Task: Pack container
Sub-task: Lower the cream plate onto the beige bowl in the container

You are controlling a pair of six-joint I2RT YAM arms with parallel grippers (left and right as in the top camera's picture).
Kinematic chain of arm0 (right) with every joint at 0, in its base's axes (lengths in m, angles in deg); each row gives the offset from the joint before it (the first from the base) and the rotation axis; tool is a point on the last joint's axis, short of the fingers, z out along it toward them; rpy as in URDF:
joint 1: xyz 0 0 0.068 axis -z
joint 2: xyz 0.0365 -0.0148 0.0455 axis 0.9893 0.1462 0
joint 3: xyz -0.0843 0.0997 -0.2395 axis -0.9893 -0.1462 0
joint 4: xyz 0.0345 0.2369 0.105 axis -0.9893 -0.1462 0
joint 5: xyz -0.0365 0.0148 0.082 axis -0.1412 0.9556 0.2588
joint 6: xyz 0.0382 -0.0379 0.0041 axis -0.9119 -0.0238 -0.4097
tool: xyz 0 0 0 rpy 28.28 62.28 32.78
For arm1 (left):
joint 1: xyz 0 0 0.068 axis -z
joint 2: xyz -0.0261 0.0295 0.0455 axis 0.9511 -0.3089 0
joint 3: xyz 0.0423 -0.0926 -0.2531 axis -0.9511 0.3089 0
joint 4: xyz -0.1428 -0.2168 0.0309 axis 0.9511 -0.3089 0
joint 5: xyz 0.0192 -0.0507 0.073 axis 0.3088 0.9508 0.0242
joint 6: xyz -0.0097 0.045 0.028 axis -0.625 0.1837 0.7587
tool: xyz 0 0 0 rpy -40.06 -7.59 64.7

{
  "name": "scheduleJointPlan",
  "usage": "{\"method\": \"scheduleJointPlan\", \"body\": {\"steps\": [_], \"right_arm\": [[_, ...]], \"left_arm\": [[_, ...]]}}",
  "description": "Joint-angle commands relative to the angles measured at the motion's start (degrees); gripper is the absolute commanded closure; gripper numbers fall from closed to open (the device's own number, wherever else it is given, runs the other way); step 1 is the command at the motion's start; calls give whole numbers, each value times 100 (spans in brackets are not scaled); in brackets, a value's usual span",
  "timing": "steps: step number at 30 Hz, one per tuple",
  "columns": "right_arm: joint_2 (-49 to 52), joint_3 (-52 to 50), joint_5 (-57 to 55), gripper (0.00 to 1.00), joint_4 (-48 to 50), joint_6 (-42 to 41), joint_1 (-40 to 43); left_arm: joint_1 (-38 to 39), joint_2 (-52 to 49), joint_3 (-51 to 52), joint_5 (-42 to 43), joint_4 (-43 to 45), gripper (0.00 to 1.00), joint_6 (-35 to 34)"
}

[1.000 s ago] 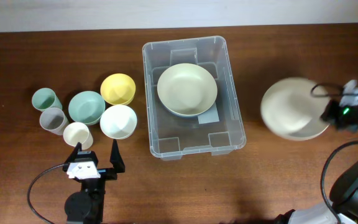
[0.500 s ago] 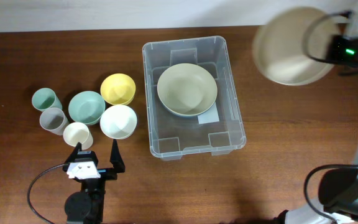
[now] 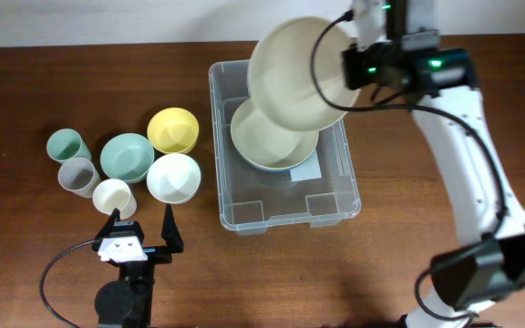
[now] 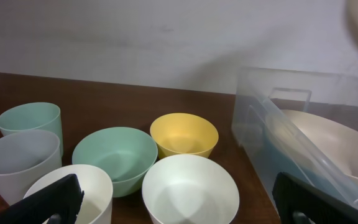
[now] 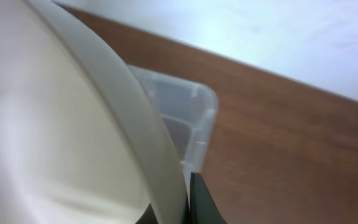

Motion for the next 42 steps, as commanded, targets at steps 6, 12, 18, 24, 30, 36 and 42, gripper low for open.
{"method": "scheduleJointPlan", "body": {"steps": [6,12,18,24,30,36,42], "right_arm": [[1117,114,-133,96,35,-232,-560],[1281,114,-120,96,9,-378,-553],[1309,114,-136,96,0,-380,-553],[1309,114,-133,96,-341,-380,-555],[1309,114,-118,96,-575,-380,-555],[1309,114,-116,34,-590,-380,-555],[1305,125,-118,34,-389,-380,-551]], "left_arm": [[-24,28,28,44,-4,0,94],[-24,28,28,44,-4,0,94],[-24,28,28,44,-4,0,94],[-24,28,28,44,-4,0,94],[-24,28,28,44,-4,0,94],[-24,28,28,44,-4,0,94],[-24,28,28,44,-4,0,94]]}}
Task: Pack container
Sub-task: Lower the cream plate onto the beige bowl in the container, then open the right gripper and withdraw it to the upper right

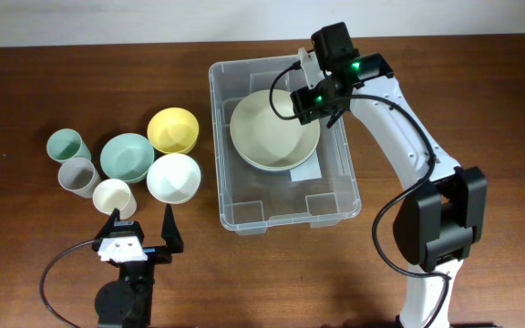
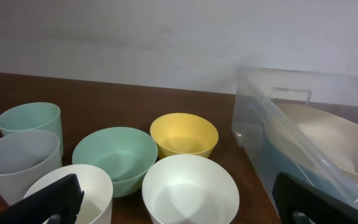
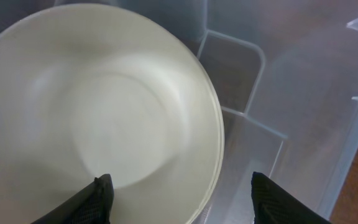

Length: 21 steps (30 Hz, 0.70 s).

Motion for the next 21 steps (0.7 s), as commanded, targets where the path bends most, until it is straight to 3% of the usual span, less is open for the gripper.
{"method": "scheduleJointPlan", "body": {"steps": [1,5,11,12,14,19,21], "right_arm": [[-74,155,-11,34,240,-39,15],[-74,780,-247,34,361,-339,260],[-74,1825,-798,34,-535,-732,1180],[-74,1921,-857,32,-682,-765,1370],[-74,2035,-887,19,-953,-767,1823],[-72,2035,-861,17,-1453,-765,2820],[-72,2037,-798,9,-1606,-765,3187]], "left_arm": [[-24,28,28,42,-4,0,94],[-24,28,28,42,-4,0,94],[-24,28,28,42,-4,0,94],[-24,28,28,42,-4,0,94],[-24,28,28,42,-4,0,94],[-24,28,28,42,-4,0,94],[-24,28,28,42,-4,0,94]]}}
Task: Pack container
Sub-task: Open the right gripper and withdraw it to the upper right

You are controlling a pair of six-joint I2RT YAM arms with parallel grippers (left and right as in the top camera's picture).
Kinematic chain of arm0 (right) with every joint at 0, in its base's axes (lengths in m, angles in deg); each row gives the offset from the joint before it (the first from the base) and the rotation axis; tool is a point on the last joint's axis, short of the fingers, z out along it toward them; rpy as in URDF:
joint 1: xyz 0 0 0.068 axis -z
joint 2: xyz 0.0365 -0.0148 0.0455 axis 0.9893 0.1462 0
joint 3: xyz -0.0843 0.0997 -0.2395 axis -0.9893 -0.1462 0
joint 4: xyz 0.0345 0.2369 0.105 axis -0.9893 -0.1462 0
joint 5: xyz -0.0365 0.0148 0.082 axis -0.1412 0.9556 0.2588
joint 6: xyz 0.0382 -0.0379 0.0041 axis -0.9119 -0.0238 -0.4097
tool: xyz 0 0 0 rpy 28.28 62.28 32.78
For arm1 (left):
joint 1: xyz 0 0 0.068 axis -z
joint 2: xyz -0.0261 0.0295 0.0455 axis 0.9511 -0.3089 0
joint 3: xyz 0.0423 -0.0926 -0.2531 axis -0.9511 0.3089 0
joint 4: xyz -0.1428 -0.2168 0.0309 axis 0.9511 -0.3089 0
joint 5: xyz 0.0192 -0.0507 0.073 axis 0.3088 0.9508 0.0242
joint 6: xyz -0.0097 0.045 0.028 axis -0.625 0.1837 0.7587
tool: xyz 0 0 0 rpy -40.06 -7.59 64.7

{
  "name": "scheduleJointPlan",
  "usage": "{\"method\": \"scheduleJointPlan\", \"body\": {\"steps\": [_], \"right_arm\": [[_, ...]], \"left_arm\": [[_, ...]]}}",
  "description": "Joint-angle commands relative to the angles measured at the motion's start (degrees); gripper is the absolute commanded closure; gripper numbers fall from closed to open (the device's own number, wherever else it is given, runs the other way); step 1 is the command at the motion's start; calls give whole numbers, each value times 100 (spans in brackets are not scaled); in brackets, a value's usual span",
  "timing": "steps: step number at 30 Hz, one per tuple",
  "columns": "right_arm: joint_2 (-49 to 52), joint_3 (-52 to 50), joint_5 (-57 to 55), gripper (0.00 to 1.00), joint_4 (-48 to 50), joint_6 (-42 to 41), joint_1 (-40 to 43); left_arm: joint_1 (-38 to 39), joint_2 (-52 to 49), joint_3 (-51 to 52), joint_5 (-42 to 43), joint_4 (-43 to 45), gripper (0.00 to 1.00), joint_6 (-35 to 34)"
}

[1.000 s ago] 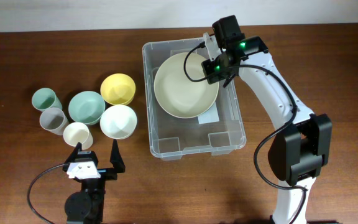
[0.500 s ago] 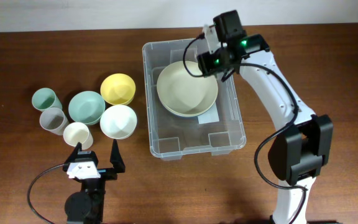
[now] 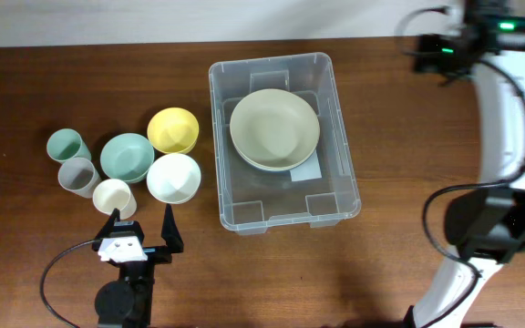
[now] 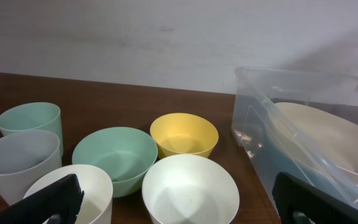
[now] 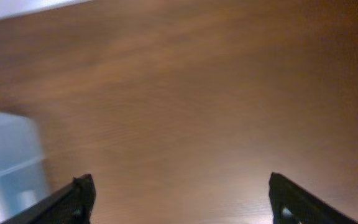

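The clear plastic container [image 3: 349, 173] stands mid-table with large cream bowls [image 3: 274, 128] nested in its far half; the left wrist view shows the container [image 4: 253, 118] and bowls [image 4: 328, 140] at the right. To the container's left sit a yellow bowl [image 3: 172, 129], green bowl [image 3: 127, 157], white bowl [image 3: 173, 177], green cup [image 3: 66, 145], grey cup [image 3: 78, 176] and cream cup [image 3: 114, 197]. My left gripper [image 3: 141, 232] [image 4: 179, 205] is open just in front of the cups and bowls. My right gripper [image 3: 424, 55] [image 5: 182, 193] is open over bare wood, far right of the container.
The wooden table [image 3: 408, 264] extends to a white wall at the back. The right arm's white links [image 3: 504, 137] run down the right side. A cable [image 3: 62, 269] loops by the left arm's base.
My right gripper, which was open just above the cream bowls inside the container, now hangs open over bare table at the far right. The bowls stay nested. The left arm has not moved.
First my right gripper held a large cream bowl tilted above the container, where another cream bowl lay. Then that bowl sat nested in the other with the gripper open over it. Now the gripper is away at the far right.
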Motion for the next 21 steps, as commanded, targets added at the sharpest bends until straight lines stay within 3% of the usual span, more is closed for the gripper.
{"method": "scheduleJointPlan", "body": {"steps": [1,8,21], "right_arm": [[-81,87,-22,1,-184,-74,570],[-81,85,122,1,-337,-72,1086],[-81,85,122,1,-332,-72,1108]], "left_arm": [[-24,28,28,42,-4,0,94],[-24,28,28,42,-4,0,94],[-24,28,28,42,-4,0,94]]}}
